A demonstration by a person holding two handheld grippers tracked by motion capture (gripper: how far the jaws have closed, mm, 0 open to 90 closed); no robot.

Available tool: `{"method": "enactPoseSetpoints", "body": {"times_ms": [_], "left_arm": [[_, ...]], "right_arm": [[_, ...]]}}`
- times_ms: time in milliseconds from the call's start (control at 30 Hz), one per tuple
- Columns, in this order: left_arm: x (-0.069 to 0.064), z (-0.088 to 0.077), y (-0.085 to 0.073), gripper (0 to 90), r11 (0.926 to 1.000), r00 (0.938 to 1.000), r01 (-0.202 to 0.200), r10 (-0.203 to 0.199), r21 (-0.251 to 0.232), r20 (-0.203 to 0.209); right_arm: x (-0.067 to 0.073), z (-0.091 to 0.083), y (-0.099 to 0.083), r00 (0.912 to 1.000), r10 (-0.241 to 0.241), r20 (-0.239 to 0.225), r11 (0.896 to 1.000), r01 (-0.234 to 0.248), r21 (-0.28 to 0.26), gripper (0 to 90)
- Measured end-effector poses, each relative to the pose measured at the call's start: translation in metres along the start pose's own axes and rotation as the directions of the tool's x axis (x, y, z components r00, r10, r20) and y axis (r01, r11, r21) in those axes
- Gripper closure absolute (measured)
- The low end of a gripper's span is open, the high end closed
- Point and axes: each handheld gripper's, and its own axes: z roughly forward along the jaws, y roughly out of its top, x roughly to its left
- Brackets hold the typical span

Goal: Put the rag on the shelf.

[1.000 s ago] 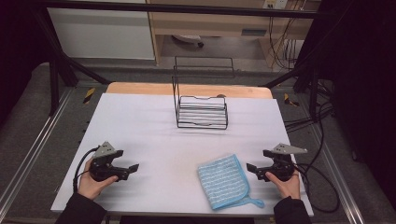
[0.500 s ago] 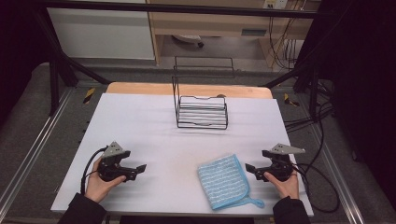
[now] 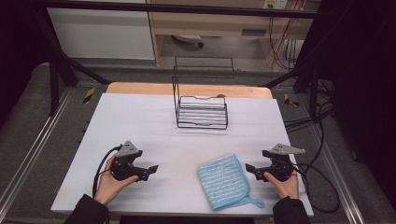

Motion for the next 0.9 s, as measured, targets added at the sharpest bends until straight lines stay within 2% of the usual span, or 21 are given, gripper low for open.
{"method": "enactPoseSetpoints", "body": {"times_ms": [100, 367, 900], "left_arm": [[-0.008, 0.005, 0.006, 11.1, 0.9999, 0.9999, -0.014, 0.014, 0.01, 0.003], [-0.03, 0.019, 0.028, 14.6, 1.0, 0.9988, -0.004, 0.004, -0.003, 0.05], [-0.067, 0.065, 0.055, 28.2, 0.9991, 0.9942, 0.015, -0.019, 0.039, 0.106]], "right_arm": [[0.001, 0.0, 0.0, 1.0, 0.001, -0.001, 1.0, -0.001, 0.004, 1.3], [0.002, 0.001, 0.0, 1.0, -0.004, -0.004, 1.0, 0.004, 0.006, 1.4], [0.002, 0.003, 0.0, 1.0, -0.008, -0.002, 1.0, 0.008, 0.014, 1.5]]}}
